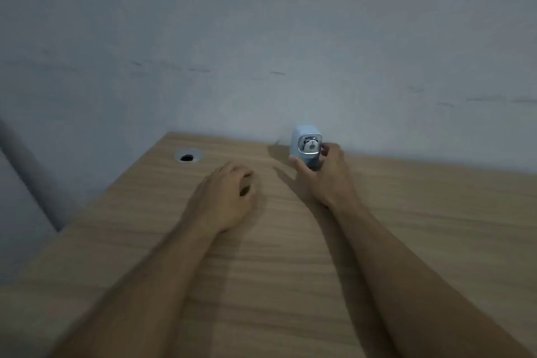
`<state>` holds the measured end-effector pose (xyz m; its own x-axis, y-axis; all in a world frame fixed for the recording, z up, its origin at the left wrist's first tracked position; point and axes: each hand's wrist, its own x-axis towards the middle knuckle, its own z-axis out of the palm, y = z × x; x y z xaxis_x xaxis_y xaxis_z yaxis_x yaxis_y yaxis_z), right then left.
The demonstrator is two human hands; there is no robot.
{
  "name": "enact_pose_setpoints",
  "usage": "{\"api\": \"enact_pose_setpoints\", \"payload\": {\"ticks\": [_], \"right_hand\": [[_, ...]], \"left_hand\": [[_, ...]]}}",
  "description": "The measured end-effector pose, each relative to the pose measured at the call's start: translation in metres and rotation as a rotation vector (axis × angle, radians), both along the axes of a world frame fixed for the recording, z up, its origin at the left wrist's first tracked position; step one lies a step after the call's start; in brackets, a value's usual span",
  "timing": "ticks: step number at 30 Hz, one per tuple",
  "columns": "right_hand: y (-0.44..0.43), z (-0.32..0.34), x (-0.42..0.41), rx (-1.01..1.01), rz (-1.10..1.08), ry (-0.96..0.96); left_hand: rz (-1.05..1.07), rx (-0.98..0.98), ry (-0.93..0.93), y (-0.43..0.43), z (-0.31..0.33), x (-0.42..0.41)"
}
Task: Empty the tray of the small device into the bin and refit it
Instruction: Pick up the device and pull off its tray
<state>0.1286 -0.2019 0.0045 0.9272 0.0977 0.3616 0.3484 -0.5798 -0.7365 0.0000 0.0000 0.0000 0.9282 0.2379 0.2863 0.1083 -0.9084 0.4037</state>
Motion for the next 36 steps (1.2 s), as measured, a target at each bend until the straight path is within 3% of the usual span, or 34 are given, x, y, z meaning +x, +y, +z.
{"api": "enact_pose_setpoints", "payload": {"ticks": [2, 6, 11, 20, 25, 36], "right_hand": [[0.003, -0.001, 0.015, 0.078, -0.009, 0.009], [0.008, -0.003, 0.033, 0.049, 0.017, 0.067], [0.000, -0.001, 0.028, 0.029, 0.117, 0.069], [-0.009, 0.003, -0.006, 0.020, 0.416, 0.065], [-0.015, 0.001, -0.022, 0.137, 0.543, 0.109], [-0.030, 0.001, -0.066, 0.212, 0.580, 0.110]], "left_hand": [[-0.026, -0.050, -0.024, 0.000, 0.000, 0.002], [-0.024, -0.137, -0.073, 0.005, -0.003, 0.006], [-0.115, -0.472, -0.167, 0.004, -0.001, 0.010], [-0.185, -0.384, -0.058, 0.005, 0.000, 0.005], [-0.277, -0.475, 0.038, 0.012, 0.006, -0.002], [-0.402, -0.680, 0.012, 0.006, 0.009, -0.024]]}}
